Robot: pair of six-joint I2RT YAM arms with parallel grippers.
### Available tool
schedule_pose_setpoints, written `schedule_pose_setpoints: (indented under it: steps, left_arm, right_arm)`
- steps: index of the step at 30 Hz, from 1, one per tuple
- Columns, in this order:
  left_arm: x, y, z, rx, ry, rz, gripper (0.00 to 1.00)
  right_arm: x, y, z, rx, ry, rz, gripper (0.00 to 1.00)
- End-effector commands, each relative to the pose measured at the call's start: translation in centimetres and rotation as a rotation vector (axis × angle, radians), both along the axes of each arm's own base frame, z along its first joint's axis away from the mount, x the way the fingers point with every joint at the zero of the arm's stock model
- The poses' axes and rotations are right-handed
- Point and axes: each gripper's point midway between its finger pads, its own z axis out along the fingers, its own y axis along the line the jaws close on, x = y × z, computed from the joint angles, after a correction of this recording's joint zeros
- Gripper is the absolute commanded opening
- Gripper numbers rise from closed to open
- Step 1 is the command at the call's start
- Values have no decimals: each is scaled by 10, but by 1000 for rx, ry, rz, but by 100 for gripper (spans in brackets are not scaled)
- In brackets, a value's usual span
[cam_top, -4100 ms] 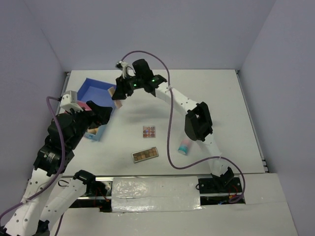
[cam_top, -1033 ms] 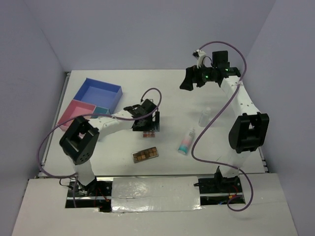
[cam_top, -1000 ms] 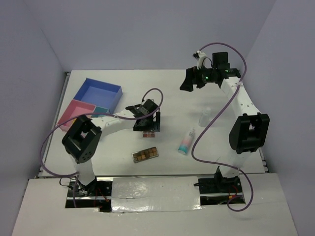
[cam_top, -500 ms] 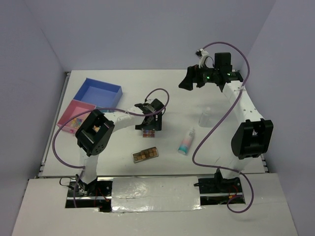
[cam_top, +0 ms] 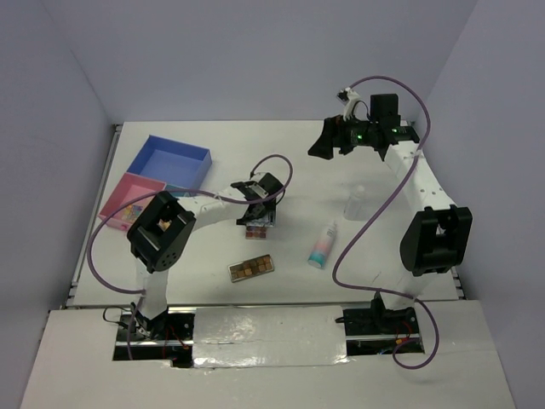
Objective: Organize the makeup
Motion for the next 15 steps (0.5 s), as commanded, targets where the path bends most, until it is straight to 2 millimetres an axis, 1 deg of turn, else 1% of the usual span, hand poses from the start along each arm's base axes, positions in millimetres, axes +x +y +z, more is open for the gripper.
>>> schedule_pose_setpoints:
  steps: [1, 2, 3, 4, 5, 6, 7, 8, 9, 10, 11, 12, 13, 14, 15]
  left_arm:
    - [-11, 16, 11, 44, 7, -17, 0]
    - [-8, 18, 19, 50, -15, -18, 0]
    - [-6, 21, 27, 55, -33, -28, 0]
    - [-1, 24, 47, 33, -74, -26, 0]
    - [2, 27, 58, 24, -95, -29, 0]
    - [8, 36, 70, 20, -121, -25, 0]
    - [10, 43, 92, -7, -166, -15, 0]
    - [13, 49, 103, -17, -189, -7, 0]
    - [19, 65, 114, -23, -212, 18, 0]
    - [20, 77, 134, -49, -257, 37, 0]
    - [22, 87, 142, -60, -276, 53, 0]
    - [25, 111, 157, -79, -308, 96, 0]
    - [26, 124, 163, -87, -324, 118, 0]
    - [27, 137, 167, -86, -336, 138, 0]
    - [33, 164, 171, -69, -354, 182, 0]
  right_arm:
    - [-16, 10, 21, 25, -76, 81, 100]
    - [-18, 11, 21, 20, -80, 92, 100]
    - [-25, 16, 19, 17, -73, 121, 100]
    - [-31, 20, 21, 18, -101, 177, 100]
    - [-37, 24, 22, 22, -111, 218, 100]
    - [-48, 30, 18, 23, -92, 262, 100]
    - [-55, 34, 19, 22, -124, 318, 100]
    - [-64, 38, 15, 18, -114, 351, 100]
    - [-71, 45, 14, 13, -128, 393, 100]
    - [-77, 48, 11, -11, -174, 434, 100]
    - [-81, 50, 8, -29, -191, 454, 100]
    - [-92, 58, -1, -39, -194, 496, 100]
    - [-101, 62, 0, -50, -236, 530, 100]
    - [-103, 66, -2, -70, -301, 566, 100]
    - [-107, 70, -6, -89, -322, 579, 100]
